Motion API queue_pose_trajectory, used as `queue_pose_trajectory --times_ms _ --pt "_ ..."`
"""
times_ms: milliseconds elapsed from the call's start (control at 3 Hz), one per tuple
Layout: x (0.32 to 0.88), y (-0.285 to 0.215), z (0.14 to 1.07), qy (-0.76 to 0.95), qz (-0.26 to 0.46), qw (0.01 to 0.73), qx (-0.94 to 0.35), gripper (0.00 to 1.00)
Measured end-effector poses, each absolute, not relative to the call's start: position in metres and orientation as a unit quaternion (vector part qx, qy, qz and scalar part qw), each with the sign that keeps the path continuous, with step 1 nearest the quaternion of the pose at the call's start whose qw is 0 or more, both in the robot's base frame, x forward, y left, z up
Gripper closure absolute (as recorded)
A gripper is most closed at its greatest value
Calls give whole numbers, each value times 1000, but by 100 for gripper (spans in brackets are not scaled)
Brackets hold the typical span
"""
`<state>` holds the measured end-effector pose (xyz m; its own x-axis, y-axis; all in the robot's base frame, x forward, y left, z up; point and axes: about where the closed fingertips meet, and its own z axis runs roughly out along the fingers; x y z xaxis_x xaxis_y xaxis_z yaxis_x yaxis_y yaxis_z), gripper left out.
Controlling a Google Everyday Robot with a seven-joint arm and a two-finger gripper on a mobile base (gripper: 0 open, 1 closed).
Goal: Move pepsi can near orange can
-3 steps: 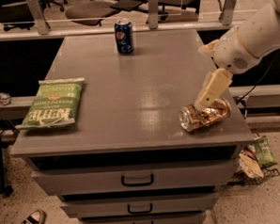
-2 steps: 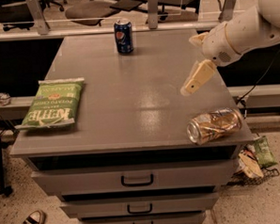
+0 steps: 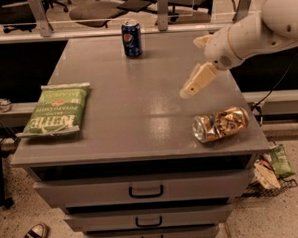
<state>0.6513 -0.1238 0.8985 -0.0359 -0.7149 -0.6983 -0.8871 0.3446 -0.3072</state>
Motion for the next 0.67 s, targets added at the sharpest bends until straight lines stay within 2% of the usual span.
queue_pose_trajectory --times_ms 667 --pt "745 -25 895 692 150 501 -497 0"
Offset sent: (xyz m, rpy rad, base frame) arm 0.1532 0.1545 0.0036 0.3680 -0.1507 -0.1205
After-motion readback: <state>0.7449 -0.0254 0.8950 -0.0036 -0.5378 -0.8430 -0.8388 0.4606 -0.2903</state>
